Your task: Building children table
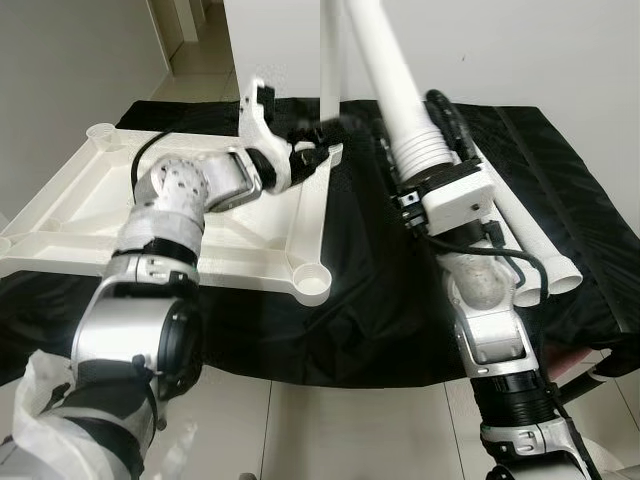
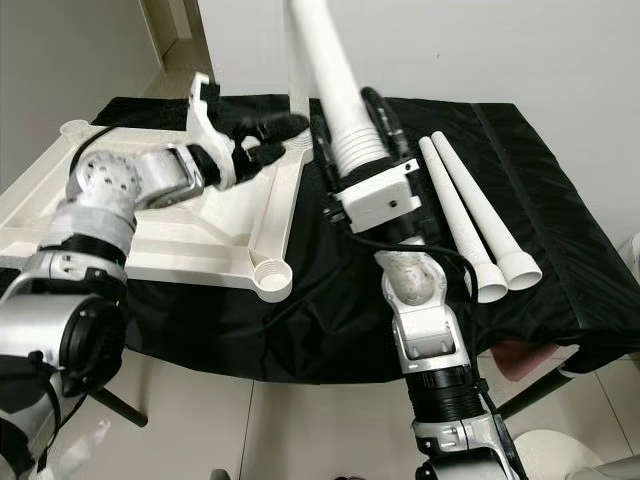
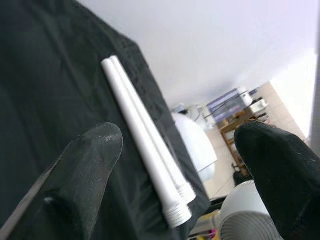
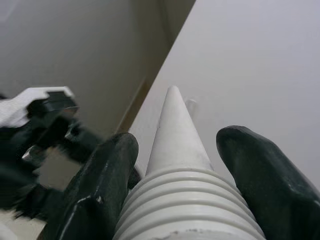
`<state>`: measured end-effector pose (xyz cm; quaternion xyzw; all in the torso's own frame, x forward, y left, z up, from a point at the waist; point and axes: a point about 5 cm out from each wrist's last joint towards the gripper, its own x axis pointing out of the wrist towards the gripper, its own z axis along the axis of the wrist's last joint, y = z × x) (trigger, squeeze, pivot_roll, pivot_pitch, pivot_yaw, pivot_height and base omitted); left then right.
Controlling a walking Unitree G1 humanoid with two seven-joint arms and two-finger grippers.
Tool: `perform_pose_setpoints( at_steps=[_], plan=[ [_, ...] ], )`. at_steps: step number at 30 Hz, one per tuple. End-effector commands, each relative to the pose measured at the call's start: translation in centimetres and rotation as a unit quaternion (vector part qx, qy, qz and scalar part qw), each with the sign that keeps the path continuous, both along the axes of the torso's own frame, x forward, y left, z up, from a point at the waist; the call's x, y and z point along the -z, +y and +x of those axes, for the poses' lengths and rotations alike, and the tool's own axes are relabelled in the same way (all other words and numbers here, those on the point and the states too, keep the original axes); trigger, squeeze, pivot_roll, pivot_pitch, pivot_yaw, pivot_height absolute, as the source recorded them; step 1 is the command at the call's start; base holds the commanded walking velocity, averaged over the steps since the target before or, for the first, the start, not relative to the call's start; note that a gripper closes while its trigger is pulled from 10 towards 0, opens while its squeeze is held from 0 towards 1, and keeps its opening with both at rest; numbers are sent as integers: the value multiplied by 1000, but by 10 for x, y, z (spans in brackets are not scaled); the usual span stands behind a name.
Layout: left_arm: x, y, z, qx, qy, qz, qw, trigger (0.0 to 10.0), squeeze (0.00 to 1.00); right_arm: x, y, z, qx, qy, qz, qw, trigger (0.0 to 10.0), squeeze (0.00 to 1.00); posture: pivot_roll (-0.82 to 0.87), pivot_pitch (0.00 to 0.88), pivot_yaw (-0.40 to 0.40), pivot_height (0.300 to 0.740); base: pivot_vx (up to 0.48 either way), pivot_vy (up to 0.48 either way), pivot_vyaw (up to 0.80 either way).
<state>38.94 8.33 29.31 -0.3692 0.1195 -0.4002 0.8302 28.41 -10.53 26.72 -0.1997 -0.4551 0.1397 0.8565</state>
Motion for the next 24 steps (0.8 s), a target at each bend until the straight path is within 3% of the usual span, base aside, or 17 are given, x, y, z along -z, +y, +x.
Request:
perform_pose_setpoints(
  at_steps=[1,5,9,24],
  plan=[
    [-18,3,-8,97,-89,-90,987,10000,0,2,4,-4,-9,-7,-10,1000,10000,0,-57,12,56,740,0,0,0],
    [-28,12,-7,106,-111,-120,981,10000,0,12,6,-3,-15,18,-17,1000,10000,0,-58,20,55,740,0,0,0],
    [-26,21,-1,89,-99,-142,981,10000,0,29,6,-2,-18,49,-33,998,10000,0,-62,27,58,740,0,0,0],
    [-26,21,-3,114,-93,-182,972,10000,0,49,12,-5,-34,90,-65,993,10000,0,-70,44,54,740,0,0,0]
  ],
)
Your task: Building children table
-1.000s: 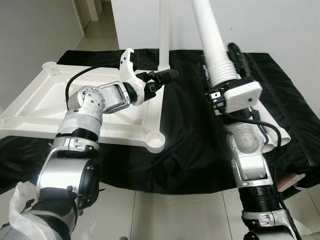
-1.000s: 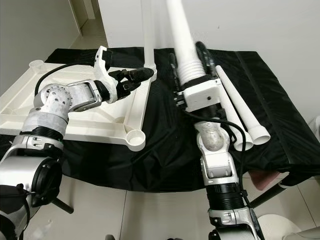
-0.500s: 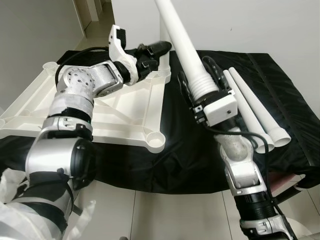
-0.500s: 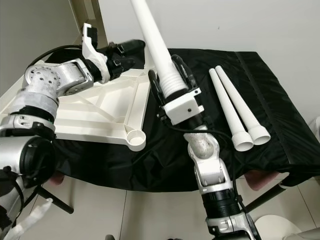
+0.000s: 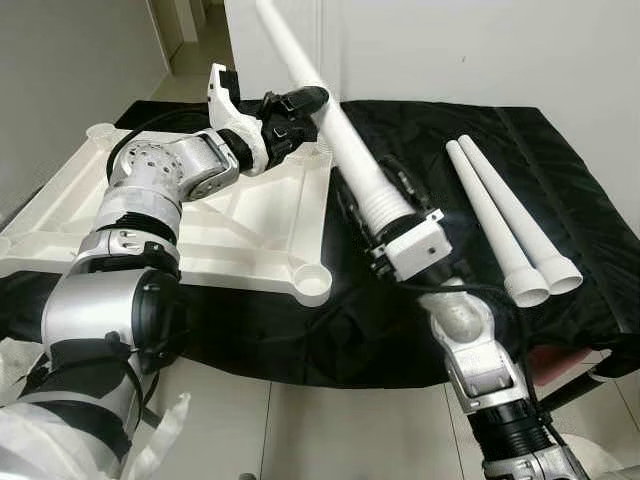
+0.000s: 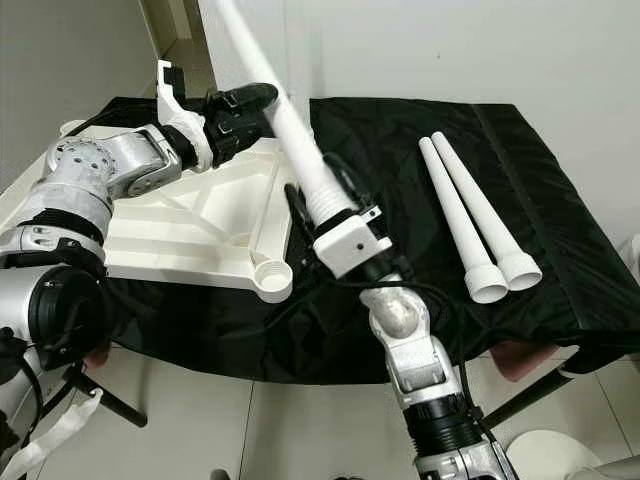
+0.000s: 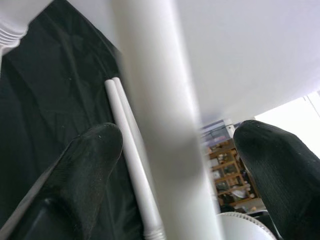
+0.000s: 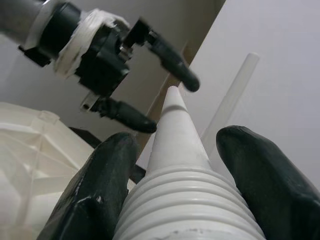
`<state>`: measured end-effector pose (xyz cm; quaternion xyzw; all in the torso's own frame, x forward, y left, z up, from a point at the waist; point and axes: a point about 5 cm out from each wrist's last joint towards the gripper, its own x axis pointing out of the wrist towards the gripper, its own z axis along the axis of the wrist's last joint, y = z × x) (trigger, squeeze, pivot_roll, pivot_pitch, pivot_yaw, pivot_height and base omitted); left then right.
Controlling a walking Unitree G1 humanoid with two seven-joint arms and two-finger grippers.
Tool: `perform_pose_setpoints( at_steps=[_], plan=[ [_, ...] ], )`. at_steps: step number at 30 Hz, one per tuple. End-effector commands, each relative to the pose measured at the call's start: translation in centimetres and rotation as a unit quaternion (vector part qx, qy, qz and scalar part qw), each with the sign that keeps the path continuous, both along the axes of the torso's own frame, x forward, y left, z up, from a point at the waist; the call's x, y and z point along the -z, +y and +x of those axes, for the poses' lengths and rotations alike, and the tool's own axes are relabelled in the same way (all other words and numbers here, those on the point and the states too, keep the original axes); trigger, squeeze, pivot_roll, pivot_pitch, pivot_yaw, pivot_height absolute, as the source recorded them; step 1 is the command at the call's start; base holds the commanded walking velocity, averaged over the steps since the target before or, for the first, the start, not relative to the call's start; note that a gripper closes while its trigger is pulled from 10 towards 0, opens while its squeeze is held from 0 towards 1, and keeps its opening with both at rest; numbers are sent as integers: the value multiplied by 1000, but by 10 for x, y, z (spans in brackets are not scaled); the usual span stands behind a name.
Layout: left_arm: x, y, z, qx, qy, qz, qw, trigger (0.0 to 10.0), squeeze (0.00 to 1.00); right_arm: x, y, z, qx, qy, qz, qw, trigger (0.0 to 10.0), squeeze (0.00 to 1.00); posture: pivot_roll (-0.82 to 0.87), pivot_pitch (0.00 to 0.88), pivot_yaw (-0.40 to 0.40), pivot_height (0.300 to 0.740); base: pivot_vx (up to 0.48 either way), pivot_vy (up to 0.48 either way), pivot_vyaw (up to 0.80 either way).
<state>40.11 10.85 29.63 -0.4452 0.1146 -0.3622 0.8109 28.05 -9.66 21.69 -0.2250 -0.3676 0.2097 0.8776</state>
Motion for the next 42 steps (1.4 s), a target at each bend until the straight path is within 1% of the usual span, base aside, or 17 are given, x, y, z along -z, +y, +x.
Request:
perform_pose_setpoints(
  at_steps=[1,5,9,11,14,17,21,27,31,33,34,35,42],
  plan=[
    [-23,-6,-14,135,-148,-117,973,10000,0,1,5,-2,-13,0,-9,1000,10000,0,-71,48,53,740,0,0,0],
    [-25,-9,-13,137,-146,-125,972,10000,0,9,10,-5,-30,8,-32,999,10000,0,-71,53,51,740,0,0,0],
    [-24,-9,-11,128,-145,-122,974,10000,0,13,13,-8,-34,6,-47,998,10000,0,-74,58,50,740,0,0,0],
    [-20,-11,-7,106,-130,-114,979,10000,0,18,14,-11,-35,2,-63,997,10000,0,-76,62,52,740,0,0,0],
    [-19,-11,-6,100,-125,-112,981,10000,0,19,15,-12,-35,-1,-68,997,10000,0,-78,64,52,740,0,0,0],
    [-11,-10,0,60,-92,-97,989,10000,0,28,18,-19,-26,-33,-116,992,10000,0,-80,67,55,740,0,0,0],
    [-9,-8,2,45,-87,-87,991,10000,0,33,19,-20,-30,-21,-117,992,10000,0,-82,68,56,740,0,0,0],
    [-1,-2,8,3,-55,-63,996,10000,0,38,17,-21,-22,-22,-125,992,10000,0,-83,63,58,740,0,0,0],
    [0,-1,8,1,-51,-58,997,10000,0,41,16,-22,-19,-24,-131,991,10000,0,-82,61,55,740,0,0,0],
    [1,0,9,-3,-53,-54,997,9804,0,42,16,-22,-18,-26,-131,991,10000,0,-82,59,55,740,0,0,0],
    [1,1,9,-7,-50,-60,997,0,0,43,15,-22,-17,-27,-133,991,10000,0,-83,57,54,740,0,0,0],
    [0,2,10,-10,-48,-65,997,0,0,43,15,-22,-16,-27,-134,990,10000,0,-83,57,54,740,0,0,0],
    [-2,7,11,-23,-55,-66,996,0,0,43,8,-22,-7,-29,-128,991,10000,0,-83,48,49,740,0,0,0]
  ],
)
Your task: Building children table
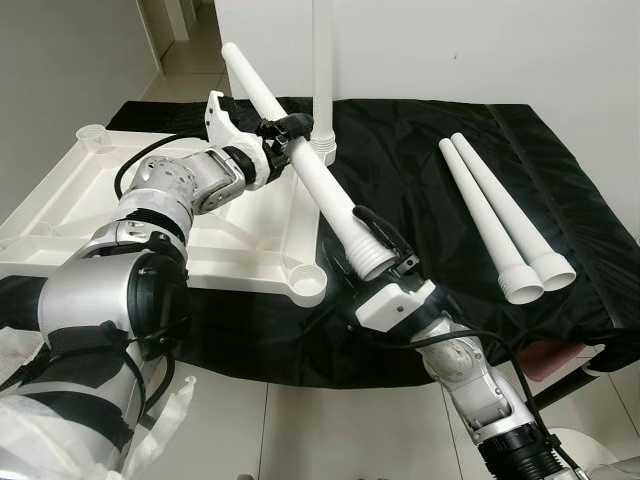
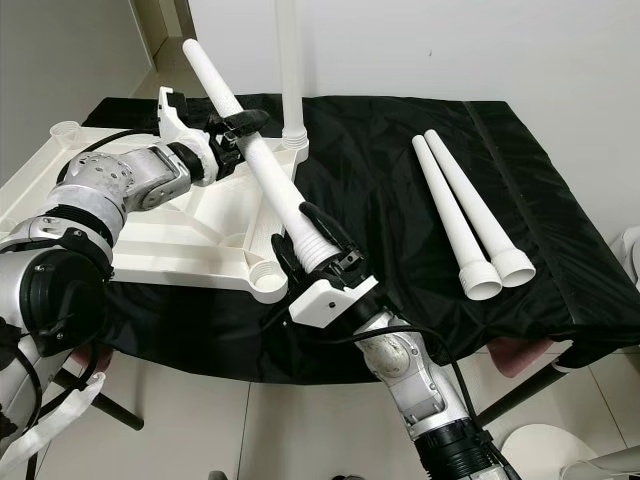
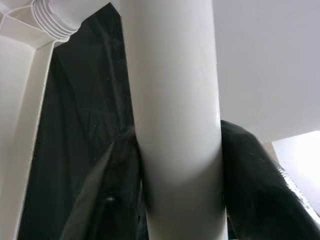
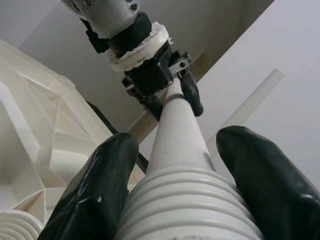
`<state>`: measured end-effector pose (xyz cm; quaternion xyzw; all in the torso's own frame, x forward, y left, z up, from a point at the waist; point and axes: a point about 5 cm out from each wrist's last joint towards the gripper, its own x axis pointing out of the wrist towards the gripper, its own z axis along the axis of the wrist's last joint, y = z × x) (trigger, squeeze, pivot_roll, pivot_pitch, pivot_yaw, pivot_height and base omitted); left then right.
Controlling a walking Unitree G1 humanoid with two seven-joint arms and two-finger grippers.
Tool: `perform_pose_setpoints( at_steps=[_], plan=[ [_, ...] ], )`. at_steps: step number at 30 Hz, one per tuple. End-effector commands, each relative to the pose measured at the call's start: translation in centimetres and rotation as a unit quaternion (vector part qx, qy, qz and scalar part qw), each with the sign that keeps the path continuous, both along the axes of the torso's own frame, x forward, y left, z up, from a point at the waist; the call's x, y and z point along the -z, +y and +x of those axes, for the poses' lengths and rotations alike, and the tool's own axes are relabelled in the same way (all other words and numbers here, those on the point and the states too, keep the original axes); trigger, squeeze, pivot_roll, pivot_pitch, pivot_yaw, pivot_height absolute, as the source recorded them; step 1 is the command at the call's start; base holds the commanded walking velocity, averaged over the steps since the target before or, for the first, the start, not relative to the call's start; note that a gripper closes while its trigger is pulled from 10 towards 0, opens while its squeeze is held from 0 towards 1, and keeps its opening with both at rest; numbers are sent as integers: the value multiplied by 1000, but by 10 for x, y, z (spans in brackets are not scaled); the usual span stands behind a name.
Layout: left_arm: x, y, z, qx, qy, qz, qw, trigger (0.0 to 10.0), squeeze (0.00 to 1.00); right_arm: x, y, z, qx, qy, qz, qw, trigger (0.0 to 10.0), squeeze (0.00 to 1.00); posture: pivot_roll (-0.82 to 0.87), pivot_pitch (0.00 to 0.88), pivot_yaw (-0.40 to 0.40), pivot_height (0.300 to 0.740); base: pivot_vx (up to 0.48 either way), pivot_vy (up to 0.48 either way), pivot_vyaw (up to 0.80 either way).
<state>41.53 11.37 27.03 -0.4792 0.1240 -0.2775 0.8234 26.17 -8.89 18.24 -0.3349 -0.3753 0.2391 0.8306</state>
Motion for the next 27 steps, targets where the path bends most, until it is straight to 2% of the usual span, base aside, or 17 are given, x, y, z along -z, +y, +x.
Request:
perform_pose_setpoints(
  at_steps=[1,3,4,6,7,17,18,19,20,21,25,26,27],
  plan=[
    [-27,1,-3,46,-115,-51,991,0,0,8,1,-3,-9,13,-12,1000,10000,0,-83,48,49,740,0,0,0],
    [-28,2,-3,44,-116,-52,991,0,0,8,0,-3,-7,11,-11,1000,10000,0,-83,48,49,740,0,0,0],
    [-29,3,-3,42,-116,-53,991,0,0,7,-2,-2,-7,13,2,1000,10000,631,-79,44,44,740,0,0,0],
    [-29,4,-3,41,-117,-53,991,0,0,6,-3,-2,-6,14,12,1000,10000,631,-79,44,44,740,0,0,0],
    [-29,8,-1,23,-109,-55,992,0,0,3,-7,-1,4,14,46,999,10000,1000,-77,42,41,740,0,0,0],
    [-26,19,2,-24,-84,-55,995,0,0,7,-16,-3,44,4,95,995,10000,1000,-70,43,38,740,0,0,0],
    [-27,24,3,-36,-87,-52,994,10000,0,11,-18,-5,54,21,113,992,10000,298,-69,36,41,740,0,0,0],
    [-27,24,3,-36,-87,-52,994,10000,0,11,-18,-5,54,21,113,992,10000,298,-69,36,41,740,0,0,0],
    [-28,29,4,-47,-92,-45,994,10000,0,15,-19,-6,64,42,134,988,10000,0,-69,33,39,740,0,0,0],
    [-28,29,4,-47,-92,-45,994,10000,0,15,-19,-6,64,42,134,988,10000,0,-69,33,39,740,0,0,0],
    [-36,45,6,-101,-129,-5,987,10000,0,36,-24,-10,69,169,205,961,10000,0,-68,14,29,740,0,0,0],
    [-38,46,6,-108,-137,6,985,10000,0,38,-26,-8,70,188,216,956,10000,0,-66,22,31,740,0,0,0],
    [-38,46,6,-108,-137,6,985,10000,0,38,-26,-8,70,188,216,956,10000,0,-66,22,31,740,0,0,0]
  ],
)
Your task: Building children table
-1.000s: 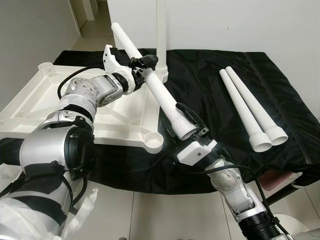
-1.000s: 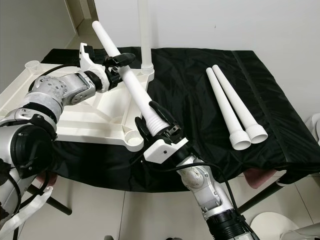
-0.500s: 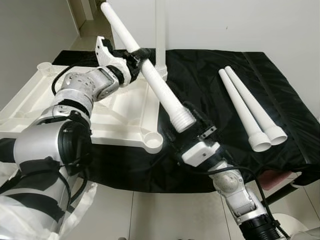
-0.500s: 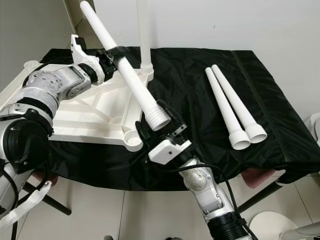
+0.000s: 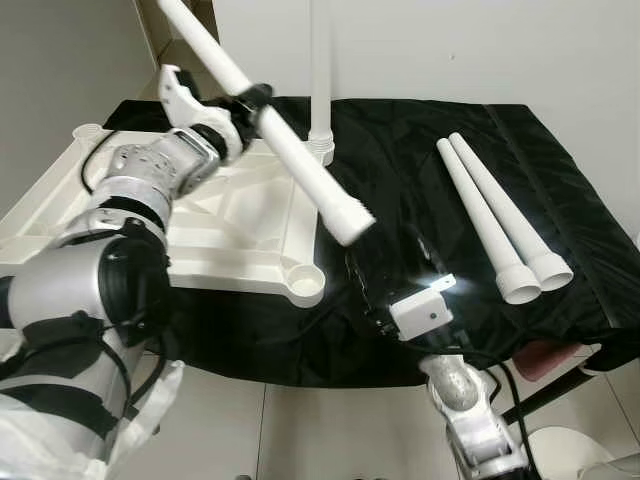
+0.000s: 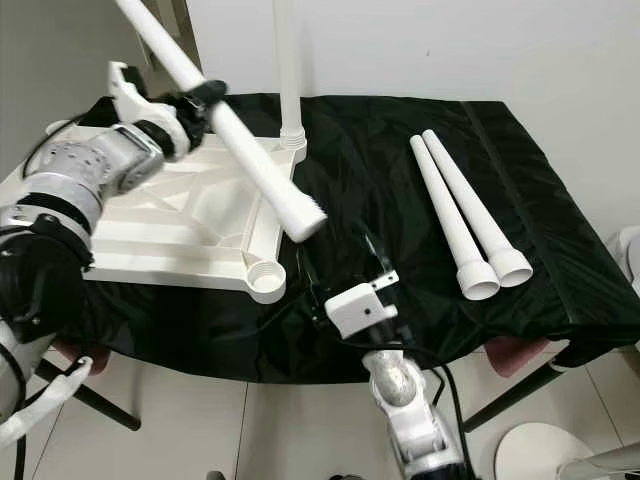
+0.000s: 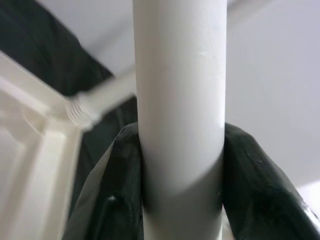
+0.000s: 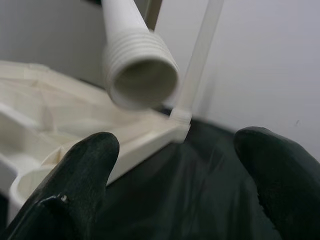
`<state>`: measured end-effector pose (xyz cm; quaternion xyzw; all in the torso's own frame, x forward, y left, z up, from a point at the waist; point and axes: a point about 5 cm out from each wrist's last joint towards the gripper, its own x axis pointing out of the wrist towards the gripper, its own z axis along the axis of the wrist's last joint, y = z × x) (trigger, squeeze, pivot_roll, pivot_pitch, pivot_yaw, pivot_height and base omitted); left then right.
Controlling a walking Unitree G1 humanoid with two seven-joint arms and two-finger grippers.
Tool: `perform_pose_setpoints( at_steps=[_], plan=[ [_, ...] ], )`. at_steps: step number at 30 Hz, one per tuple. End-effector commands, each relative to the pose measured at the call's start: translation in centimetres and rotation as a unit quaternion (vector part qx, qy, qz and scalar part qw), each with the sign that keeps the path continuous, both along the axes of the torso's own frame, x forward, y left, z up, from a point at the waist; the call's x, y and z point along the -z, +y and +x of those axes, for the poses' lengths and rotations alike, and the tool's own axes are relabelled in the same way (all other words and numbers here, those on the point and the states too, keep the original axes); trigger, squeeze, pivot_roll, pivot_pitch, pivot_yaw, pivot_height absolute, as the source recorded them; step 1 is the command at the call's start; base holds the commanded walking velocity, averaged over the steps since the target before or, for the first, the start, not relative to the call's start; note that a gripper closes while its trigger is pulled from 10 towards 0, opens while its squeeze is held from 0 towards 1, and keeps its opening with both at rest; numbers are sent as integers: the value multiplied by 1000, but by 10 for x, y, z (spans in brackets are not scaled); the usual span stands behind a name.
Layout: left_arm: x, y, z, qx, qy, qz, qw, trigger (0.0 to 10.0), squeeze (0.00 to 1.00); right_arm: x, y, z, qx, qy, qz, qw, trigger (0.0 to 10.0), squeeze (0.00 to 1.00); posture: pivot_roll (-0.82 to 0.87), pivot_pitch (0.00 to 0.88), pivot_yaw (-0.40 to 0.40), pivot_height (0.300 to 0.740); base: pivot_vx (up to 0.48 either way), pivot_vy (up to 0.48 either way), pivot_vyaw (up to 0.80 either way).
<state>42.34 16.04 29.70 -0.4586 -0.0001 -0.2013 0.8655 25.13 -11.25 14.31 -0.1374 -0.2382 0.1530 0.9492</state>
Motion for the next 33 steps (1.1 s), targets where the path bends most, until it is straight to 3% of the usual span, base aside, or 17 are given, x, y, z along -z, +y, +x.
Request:
perform_pose_setpoints(
  at_steps=[1,7,9,13,16,18,20,21,23,24,25,26,28,33],
  plan=[
    [-13,0,-2,19,-69,20,997,10000,0,0,-5,3,-1,25,20,999,10000,0,-63,56,31,740,0,0,0],
    [-17,2,-2,-11,-107,53,993,10000,0,-1,-15,15,1,74,67,995,10000,0,-67,55,38,740,0,0,0],
    [-16,-4,-2,-15,-118,71,990,10000,0,-9,-26,28,18,85,96,992,10000,0,-52,42,28,740,0,0,0],
    [-21,-15,-6,-11,-164,102,981,10000,0,-19,-32,39,33,94,87,991,10000,0,-61,92,28,740,0,0,0],
    [-21,-20,-7,-11,-185,124,975,10000,0,-23,-32,42,31,100,91,990,10000,0,-57,64,19,740,0,0,0],
    [-17,-30,-10,-11,-209,162,964,10000,0,-25,-31,45,28,120,86,989,10000,0,-50,64,22,740,0,0,0],
    [-14,-41,-18,-6,-260,214,942,10000,0,-25,-27,50,39,140,56,988,10000,0,-48,52,23,740,0,0,0],
    [-14,-41,-18,-6,-260,214,942,10000,0,-25,-27,50,39,140,56,988,10000,0,-48,52,23,740,0,0,0],
    [-11,-52,-27,-9,-304,262,916,10000,0,-24,-22,52,33,161,50,985,10000,0,-42,37,18,740,0,0,0],
    [-11,-52,-27,-9,-304,262,916,10000,0,-24,-22,52,33,161,50,985,10000,0,-42,37,18,740,0,0,0],
    [-9,-60,-31,-3,-318,281,905,10000,0,-25,-20,51,18,174,77,982,10000,0,-37,29,12,740,0,0,0],
    [-9,-60,-31,-3,-318,281,905,10000,0,-25,-20,51,18,174,77,982,10000,0,-37,29,12,740,0,0,0],
    [-8,-74,-37,7,-339,305,890,10000,0,-30,-18,51,-6,188,109,976,10000,0,-32,21,7,740,0,0,0],
    [-11,-93,-49,28,-374,313,872,10000,0,-40,-11,51,-50,193,107,974,10000,0,-27,16,7,740,0,0,0]
  ],
)
